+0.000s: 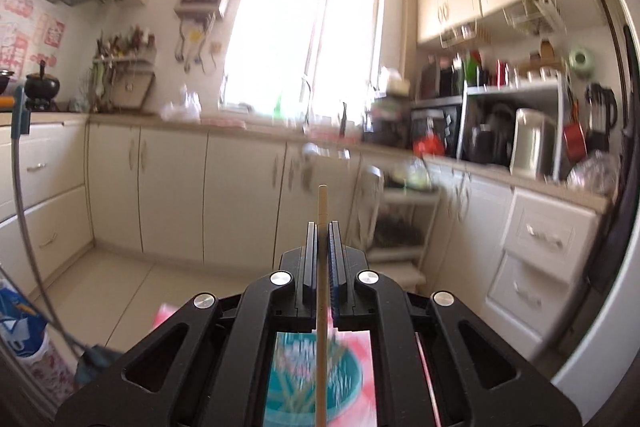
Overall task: Organize utensils
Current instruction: 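Lift both held chopsticks up toward the teal cup, then lower the left gripper's chopstick into the teal cup and open it while right holds its chopstick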
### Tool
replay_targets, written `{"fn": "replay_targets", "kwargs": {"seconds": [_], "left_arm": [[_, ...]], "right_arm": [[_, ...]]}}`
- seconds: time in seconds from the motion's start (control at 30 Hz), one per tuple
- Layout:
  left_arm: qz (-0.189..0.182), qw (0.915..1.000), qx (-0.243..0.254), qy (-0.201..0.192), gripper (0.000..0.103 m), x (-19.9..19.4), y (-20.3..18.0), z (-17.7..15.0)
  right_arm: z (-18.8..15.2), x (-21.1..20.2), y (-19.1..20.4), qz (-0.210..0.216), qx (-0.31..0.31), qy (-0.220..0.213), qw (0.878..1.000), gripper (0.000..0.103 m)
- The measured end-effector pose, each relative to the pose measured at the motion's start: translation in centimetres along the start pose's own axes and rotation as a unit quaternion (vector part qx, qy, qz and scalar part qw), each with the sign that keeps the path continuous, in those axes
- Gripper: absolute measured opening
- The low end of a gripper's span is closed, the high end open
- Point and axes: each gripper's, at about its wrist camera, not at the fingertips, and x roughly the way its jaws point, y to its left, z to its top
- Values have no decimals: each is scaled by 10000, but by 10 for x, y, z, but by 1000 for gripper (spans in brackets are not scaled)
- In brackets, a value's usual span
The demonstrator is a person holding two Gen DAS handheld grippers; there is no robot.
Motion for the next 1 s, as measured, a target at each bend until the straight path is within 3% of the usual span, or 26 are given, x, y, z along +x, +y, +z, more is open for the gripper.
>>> {"fn": "replay_targets", "kwargs": {"seconds": [0.1, 0.23, 0.5, 0.93, 0.97, 1.0], "left_arm": [[232, 9990, -33, -386, 5, 20, -5, 7], [472, 9977, -189, -447, 5, 54, -4, 1], [688, 9967, -434, 19, 5, 82, 13, -47], [617, 9951, -8, 774, 5, 57, 16, -111], [596, 9943, 56, 882, 9, 53, 15, -115], [570, 9941, 90, 920, 20, 48, 15, -117]], "right_arm": [[1, -4, -1, -14, -26, -95, 10000, 5], [4, -9, -1, 22, -47, -271, 9996, 5], [10, -21, 3, 112, -142, -696, 9974, 5], [12, -31, 8, 456, -132, -988, 9940, 5], [12, -33, 8, 559, -108, -1035, 9930, 5], [13, -35, 9, 671, -85, -1092, 9917, 5]]}}
